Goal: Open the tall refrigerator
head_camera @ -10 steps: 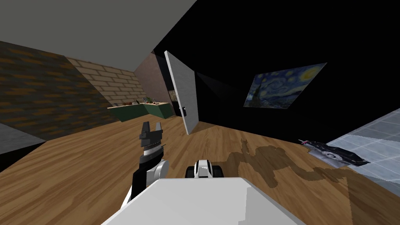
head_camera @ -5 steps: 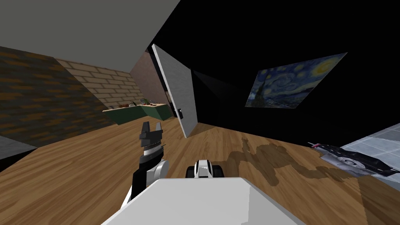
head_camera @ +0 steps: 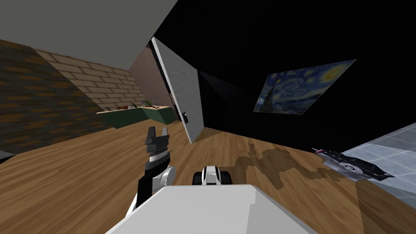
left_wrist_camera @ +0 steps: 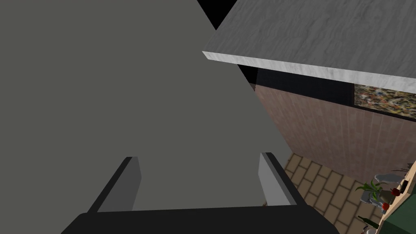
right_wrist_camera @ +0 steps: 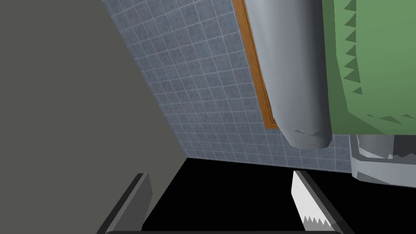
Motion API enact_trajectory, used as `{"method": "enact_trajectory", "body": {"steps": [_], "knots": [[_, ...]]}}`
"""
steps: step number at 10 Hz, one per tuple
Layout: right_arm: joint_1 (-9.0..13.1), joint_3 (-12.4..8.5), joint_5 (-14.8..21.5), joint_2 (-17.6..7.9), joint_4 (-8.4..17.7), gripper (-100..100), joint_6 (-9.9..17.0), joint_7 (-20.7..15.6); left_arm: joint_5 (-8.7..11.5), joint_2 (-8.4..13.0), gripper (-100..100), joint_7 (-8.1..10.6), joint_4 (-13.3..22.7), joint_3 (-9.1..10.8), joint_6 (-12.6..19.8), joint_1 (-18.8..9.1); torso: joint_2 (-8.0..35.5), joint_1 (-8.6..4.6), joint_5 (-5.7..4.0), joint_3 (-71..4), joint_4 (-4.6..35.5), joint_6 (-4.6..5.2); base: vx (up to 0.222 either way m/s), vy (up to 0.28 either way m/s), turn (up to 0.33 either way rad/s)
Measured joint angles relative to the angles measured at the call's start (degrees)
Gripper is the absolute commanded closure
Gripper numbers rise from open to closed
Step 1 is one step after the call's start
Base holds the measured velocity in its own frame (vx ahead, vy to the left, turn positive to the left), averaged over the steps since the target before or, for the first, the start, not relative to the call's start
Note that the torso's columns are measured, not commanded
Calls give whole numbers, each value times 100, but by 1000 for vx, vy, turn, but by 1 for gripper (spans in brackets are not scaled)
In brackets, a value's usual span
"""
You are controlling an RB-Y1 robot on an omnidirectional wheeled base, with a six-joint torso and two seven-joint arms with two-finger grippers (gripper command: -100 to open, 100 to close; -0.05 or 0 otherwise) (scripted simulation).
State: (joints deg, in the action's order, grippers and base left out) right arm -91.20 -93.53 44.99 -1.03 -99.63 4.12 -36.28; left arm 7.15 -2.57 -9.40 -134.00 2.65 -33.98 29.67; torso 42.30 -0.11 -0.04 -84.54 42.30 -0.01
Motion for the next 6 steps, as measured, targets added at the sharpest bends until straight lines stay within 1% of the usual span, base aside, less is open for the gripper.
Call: {"method": "enact_trajectory", "body": {"steps": [1, 6], "knots": [[-10, 0, -10, -4, 4, 0, -12, 13, 0, 0, 0, 0, 0, 0, 0, 0, 5, 18, 5, 3, 1, 0, 5, -8, 4], [-8, 0, -9, -5, 3, 0, -11, 12, 0, -1, 0, 0, 0, -1, 0, -1, -3, 9, 4, -3, -2, 1, 0, 0, 0]]}}
